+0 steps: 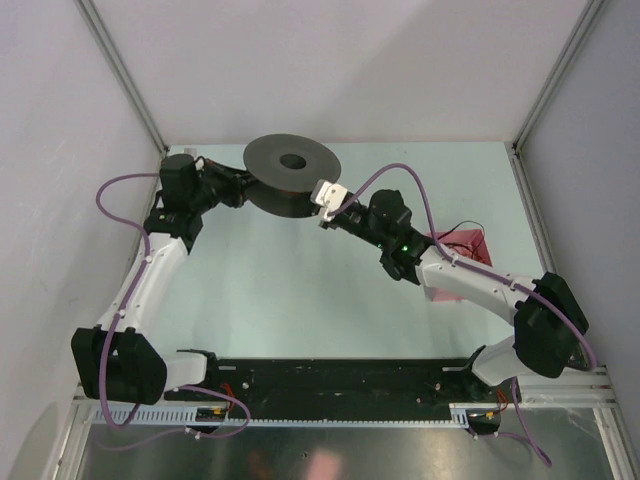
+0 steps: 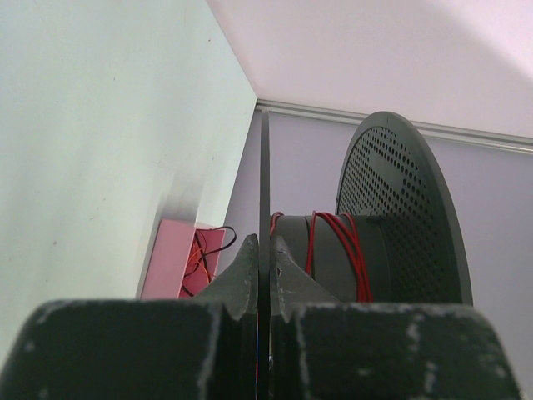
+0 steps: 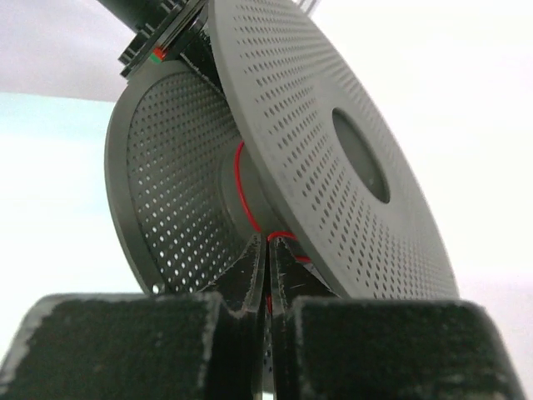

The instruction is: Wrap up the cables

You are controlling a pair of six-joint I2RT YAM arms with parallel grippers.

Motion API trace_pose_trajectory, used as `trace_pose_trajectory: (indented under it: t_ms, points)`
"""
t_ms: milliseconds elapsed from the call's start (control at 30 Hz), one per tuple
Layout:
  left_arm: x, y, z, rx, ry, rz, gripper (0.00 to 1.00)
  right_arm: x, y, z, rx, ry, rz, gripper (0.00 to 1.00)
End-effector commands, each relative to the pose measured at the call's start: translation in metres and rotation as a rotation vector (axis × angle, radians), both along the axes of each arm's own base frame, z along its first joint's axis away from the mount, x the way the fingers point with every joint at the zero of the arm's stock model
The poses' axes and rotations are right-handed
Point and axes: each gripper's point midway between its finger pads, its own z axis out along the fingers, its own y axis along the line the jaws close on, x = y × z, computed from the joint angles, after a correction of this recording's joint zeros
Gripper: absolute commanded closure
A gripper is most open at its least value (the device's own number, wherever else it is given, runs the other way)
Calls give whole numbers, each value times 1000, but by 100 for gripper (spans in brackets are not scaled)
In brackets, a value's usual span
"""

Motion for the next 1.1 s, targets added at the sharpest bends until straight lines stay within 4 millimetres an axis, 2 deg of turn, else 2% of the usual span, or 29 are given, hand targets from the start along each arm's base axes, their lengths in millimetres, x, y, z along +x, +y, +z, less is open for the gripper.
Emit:
trace_pose_trajectory:
  t_ms: [0,433,1067]
  points:
    - [-2,-12,13,-26,-41,1,100,-24,21,44,60,-261,30,100]
    - [-16,-33,3,2,-28,-52,100,-30,36,42,35,-404,20,100]
    - [-21,-47,2,30,-41,-94,100,-30,35,39,50,-409,47,100]
